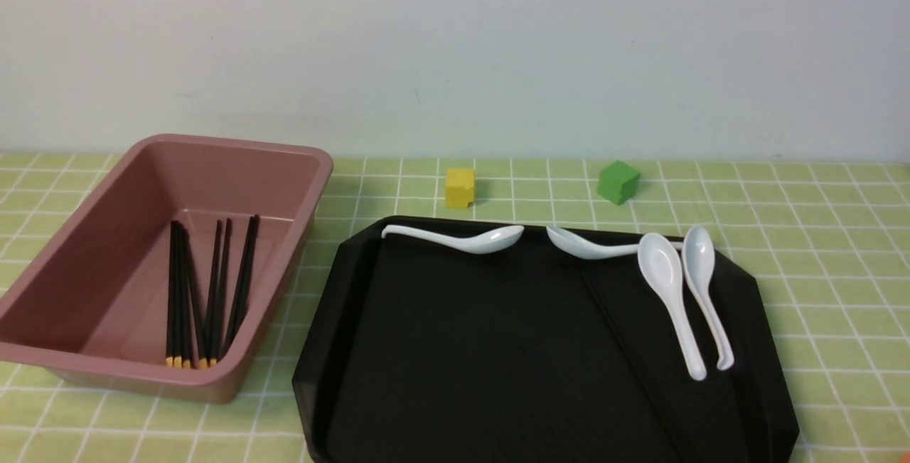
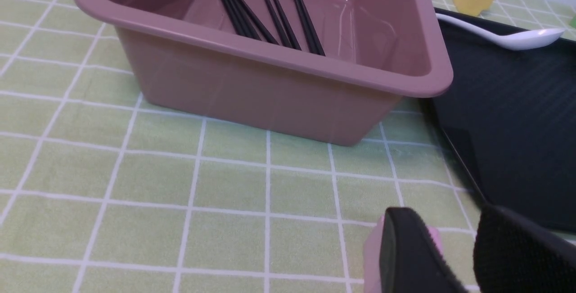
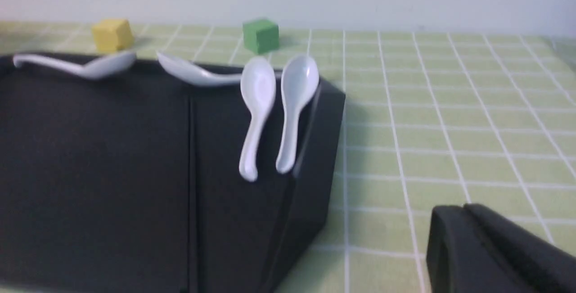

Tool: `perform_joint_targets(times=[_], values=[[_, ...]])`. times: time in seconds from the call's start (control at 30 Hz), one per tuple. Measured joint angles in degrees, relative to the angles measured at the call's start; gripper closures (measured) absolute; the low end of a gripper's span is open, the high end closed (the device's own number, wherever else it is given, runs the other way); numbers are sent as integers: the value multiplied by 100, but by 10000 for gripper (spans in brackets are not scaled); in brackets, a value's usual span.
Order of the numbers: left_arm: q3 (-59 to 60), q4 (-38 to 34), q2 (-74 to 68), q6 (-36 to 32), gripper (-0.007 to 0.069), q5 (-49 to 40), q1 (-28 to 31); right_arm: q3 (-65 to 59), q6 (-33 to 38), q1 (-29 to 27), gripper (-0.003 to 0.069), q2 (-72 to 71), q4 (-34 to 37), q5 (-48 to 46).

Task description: On green tablecloth take chopsticks from black tray and put them in box.

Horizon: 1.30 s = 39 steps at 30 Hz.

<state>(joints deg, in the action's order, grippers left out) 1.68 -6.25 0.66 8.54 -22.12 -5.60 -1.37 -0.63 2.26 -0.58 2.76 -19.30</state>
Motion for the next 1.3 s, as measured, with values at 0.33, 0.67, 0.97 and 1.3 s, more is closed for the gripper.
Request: perform_joint_targets(times=[0.33,0.67,0.97,1.3], values=[[0,0,0,0,386,0,0,29,0,0,612,0,0,-142],[0,0,0,0,386,0,0,31,0,0,598,0,0,-158],[0,0,0,0,386,0,0,31,0,0,594,0,0,-161],[0,0,0,0,386,0,0,31,0,0,580,0,0,-161]])
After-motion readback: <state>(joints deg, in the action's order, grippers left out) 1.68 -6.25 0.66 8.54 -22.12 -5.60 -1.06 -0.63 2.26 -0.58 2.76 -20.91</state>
